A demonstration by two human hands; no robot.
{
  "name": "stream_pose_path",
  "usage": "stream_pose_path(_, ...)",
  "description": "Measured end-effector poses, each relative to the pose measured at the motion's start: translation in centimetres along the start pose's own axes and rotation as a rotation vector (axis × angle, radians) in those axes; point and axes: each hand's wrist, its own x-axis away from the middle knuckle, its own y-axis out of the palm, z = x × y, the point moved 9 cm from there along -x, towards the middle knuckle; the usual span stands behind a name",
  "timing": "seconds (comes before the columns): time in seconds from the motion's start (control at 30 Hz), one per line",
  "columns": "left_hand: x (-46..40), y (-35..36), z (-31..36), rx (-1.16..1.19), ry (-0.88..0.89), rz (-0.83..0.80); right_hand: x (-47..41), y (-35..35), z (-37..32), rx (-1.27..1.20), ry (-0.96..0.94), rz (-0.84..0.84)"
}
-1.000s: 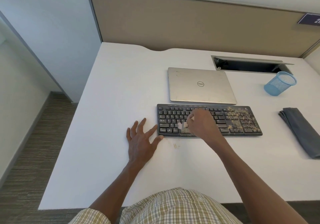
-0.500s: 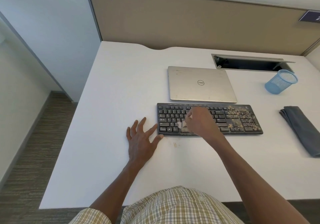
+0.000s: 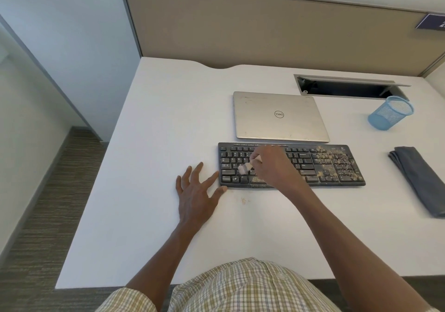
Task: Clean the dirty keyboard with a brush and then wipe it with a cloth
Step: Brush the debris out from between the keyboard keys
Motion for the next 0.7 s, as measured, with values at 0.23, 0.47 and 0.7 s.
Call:
stream_pose_path(0.23,0.0,0.0,0.0,-0.002,0.007,0.01,-0.1,-0.6,-0.1,0.029,-0.031,0.036)
stream_pose_path(0.47,0.0,0.0,0.1,0.002,0.007,0.0,0.0,-0.6,0.0,-0.011,-0.022,0.069)
stream_pose_path(0.7,0.0,0.1,0.0,-0.006,0.011,0.002,0.6,-0.2,-1.1,-0.004,-0.119,-0.004)
